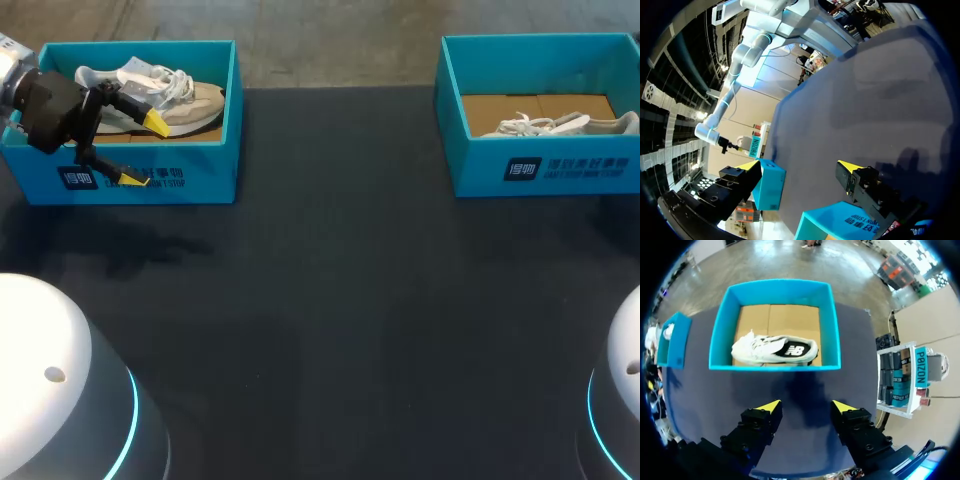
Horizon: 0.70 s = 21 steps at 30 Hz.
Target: Take the shoe out of the shoebox, open the shoe tongue, remove and reinsert the insole, then place the shoe into the shoebox
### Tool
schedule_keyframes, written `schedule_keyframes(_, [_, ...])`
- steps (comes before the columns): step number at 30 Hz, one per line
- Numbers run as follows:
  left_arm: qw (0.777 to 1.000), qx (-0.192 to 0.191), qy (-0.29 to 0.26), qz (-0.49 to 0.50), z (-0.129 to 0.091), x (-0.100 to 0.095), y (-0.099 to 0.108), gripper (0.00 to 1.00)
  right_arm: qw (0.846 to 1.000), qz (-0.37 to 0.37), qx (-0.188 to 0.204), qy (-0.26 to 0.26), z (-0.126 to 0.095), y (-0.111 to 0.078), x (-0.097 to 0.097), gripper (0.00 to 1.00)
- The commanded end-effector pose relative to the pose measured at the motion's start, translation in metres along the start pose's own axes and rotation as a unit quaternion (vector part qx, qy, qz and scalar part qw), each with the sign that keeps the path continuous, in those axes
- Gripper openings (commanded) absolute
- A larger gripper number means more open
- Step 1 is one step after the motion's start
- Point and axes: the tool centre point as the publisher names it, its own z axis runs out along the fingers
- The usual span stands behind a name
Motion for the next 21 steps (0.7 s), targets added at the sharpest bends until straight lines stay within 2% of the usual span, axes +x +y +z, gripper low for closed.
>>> schedule_keyframes(1, [1.0,0.001,0.002,0.0,-0.001,0.0,0.001,1.0,0.998,-0.011,-0.069,0.007,-0.012,-0.028,-0.001,0.75])
schedule_keyframes(2, [1.0,0.001,0.002,0.0,-0.001,0.0,0.001,1.0,0.997,-0.015,-0.07,0.009,-0.014,-0.03,0.0,0.83])
schedule_keyframes(5, [1.0,0.001,0.002,0.0,-0.001,0.0,0.001,1.0,0.997,-0.024,-0.075,0.012,-0.018,-0.04,0.0,0.85])
schedule_keyframes(6, [1.0,0.001,0.002,0.0,-0.001,0.0,0.001,1.0,0.996,-0.03,-0.077,0.016,-0.019,-0.043,-0.001,0.9])
schedule_keyframes(7, [1.0,0.001,0.002,0.0,-0.001,0.0,0.001,1.0,0.996,-0.036,-0.077,0.017,-0.02,-0.045,-0.001,1.0])
schedule_keyframes(14, [1.0,0.001,0.002,0.0,-0.001,0.0,0.001,1.0,0.996,-0.047,-0.078,0.024,-0.021,-0.049,-0.002,1.0])
schedule_keyframes(21, [0.997,-0.022,0.061,0.03,0.001,0.008,-0.001,1.0,0.996,-0.047,-0.078,0.024,-0.021,-0.049,-0.002,1.0])
